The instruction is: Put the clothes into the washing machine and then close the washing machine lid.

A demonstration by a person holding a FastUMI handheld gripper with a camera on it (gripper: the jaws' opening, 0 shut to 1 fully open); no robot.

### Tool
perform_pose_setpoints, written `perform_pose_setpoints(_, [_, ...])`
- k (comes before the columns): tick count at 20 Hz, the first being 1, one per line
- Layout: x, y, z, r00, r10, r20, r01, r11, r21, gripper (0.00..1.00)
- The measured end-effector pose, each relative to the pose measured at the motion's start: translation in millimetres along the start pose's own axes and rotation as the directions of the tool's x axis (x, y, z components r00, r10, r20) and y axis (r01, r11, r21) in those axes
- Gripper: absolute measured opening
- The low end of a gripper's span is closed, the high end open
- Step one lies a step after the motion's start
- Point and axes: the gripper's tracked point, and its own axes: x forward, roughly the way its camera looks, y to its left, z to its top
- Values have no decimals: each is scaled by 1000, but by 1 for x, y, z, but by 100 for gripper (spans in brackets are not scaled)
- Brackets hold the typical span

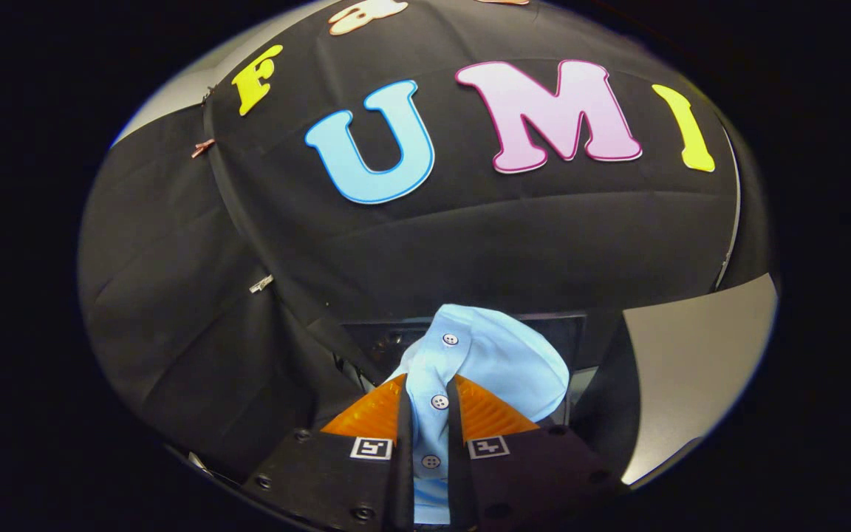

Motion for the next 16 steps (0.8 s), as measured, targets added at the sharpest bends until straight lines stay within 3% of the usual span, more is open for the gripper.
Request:
perform_pose_setpoints(6, [39, 22, -27, 999, 26, -21, -26, 1000, 2, 22])
perform_pose_setpoints(16, [96, 6, -88, 994, -17, -105, 18, 1000, 6, 22])
